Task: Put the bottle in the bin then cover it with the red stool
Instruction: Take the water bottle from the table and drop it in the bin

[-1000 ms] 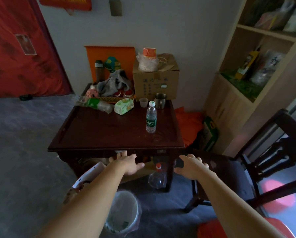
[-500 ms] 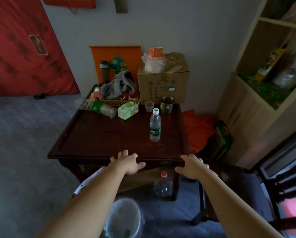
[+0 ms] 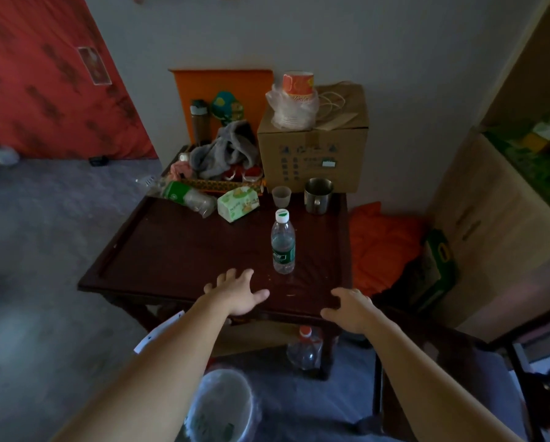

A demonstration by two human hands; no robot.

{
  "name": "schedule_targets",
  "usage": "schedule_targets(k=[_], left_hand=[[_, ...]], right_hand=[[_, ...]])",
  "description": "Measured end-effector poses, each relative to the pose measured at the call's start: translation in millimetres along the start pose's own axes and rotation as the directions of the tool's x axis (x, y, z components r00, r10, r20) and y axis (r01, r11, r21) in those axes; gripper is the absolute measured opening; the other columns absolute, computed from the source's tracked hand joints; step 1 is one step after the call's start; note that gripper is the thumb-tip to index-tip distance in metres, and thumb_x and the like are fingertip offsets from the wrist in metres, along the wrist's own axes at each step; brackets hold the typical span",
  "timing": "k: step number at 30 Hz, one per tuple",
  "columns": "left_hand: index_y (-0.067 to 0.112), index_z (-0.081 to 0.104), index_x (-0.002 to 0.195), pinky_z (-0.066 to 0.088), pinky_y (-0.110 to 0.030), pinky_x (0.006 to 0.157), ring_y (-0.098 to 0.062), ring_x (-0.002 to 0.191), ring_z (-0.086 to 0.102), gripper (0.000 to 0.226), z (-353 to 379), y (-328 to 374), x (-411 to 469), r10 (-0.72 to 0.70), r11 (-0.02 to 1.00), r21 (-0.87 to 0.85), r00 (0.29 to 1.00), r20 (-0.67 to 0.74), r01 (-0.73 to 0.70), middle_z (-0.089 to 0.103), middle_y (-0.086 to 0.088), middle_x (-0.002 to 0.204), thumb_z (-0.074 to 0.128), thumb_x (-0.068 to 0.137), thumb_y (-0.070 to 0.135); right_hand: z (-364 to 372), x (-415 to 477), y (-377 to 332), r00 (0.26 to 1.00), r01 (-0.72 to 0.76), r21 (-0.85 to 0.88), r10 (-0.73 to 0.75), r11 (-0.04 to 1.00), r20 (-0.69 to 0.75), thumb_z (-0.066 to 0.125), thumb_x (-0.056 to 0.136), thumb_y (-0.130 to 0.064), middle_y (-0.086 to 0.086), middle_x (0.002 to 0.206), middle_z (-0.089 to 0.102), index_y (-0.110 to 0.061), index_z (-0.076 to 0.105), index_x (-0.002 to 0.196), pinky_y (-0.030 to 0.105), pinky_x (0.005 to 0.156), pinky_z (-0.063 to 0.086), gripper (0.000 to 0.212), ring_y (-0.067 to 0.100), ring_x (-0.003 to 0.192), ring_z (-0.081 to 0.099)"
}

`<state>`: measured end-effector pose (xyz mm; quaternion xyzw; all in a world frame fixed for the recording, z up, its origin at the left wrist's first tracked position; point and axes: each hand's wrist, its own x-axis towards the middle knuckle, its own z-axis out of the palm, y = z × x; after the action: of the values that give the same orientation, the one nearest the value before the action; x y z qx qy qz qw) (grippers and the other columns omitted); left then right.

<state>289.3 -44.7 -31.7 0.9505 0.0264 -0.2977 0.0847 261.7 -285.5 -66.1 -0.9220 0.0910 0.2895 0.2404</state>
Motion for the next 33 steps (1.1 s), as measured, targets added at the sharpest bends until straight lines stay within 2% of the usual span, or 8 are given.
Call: schedule_targets(k=[6,16,23,27,30,33], left_hand=[[0.027,0.01,0.153,0.021,-0.053,0.113,-0.032,0.145,0.021,0.08,-0.5,-0.7,34.7,-0.017,0.999,-0.043,0.999,-0.038,0.015,0.019,-0.008,0.159,0.043,0.089,0.063],[0.026,0.01,0.154,0.024,-0.05,0.113,-0.03,0.146,0.02,0.088,-22.9,-8.2,105.6,0.058,0.992,-0.109,0.998,-0.015,-0.059,0.017,-0.007,0.16,0.053,0.086,0.06],[0.026,0.011,0.153,0.024,-0.05,0.113,-0.028,0.146,0.018,0.098,-28.3,-25.1,159.3,0.149,0.971,-0.191,0.989,0.019,-0.143,0.017,-0.005,0.16,0.067,0.079,0.055],[0.027,0.011,0.153,0.024,-0.052,0.113,-0.029,0.146,0.019,0.104,-22.5,-29.0,184.0,0.193,0.961,-0.208,0.98,0.043,-0.181,0.016,-0.005,0.16,0.072,0.074,0.055],[0.028,0.012,0.152,0.024,-0.051,0.114,-0.028,0.146,0.017,0.106,-17.0,-30.5,194.0,0.207,0.953,-0.236,0.976,0.061,-0.187,0.015,-0.004,0.16,0.075,0.072,0.053],[0.031,0.013,0.152,0.025,-0.049,0.115,-0.026,0.146,0.016,0.106,-17.0,-30.7,205.5,0.211,0.948,-0.26,0.974,0.08,-0.184,0.014,-0.002,0.16,0.077,0.07,0.051]], right_hand=[[0.4,36.4,-1.3,1.0,0.015,0.045,-0.015,0.999,0.008,0.061,0.086,-0.049,0.01,0.151,0.036,-0.022,0.032,0.15,0.049,0.109,0.038,0.075,0.033,0.135,0.04],[-5.0,105.3,-32.5,0.999,0.044,0.111,-0.042,0.993,-0.019,0.065,0.087,-0.039,0.012,0.147,0.041,-0.018,0.037,0.147,0.039,0.105,0.043,0.069,0.029,0.131,0.045],[10.3,154.8,-64.5,0.998,0.027,0.29,-0.009,0.957,-0.066,0.079,0.075,-0.032,0.01,0.15,0.038,-0.019,0.028,0.15,0.04,0.109,0.04,0.091,0.027,0.136,0.042],[23.4,172.8,-73.4,0.996,0.037,0.364,-0.006,0.931,-0.087,0.084,0.069,-0.028,0.004,0.146,0.041,-0.021,0.03,0.147,0.044,0.109,0.039,0.096,0.025,0.134,0.043],[32.0,181.1,-74.2,0.996,0.057,0.443,-0.018,0.895,-0.092,0.086,0.057,-0.034,-0.002,0.141,0.047,-0.027,0.033,0.143,0.046,0.108,0.042,0.101,0.019,0.131,0.047],[39.0,194.7,-71.9,0.994,0.09,0.494,-0.049,0.865,-0.096,0.086,0.05,-0.04,-0.008,0.134,0.055,-0.033,0.035,0.14,0.04,0.106,0.045,0.104,0.013,0.125,0.052]])
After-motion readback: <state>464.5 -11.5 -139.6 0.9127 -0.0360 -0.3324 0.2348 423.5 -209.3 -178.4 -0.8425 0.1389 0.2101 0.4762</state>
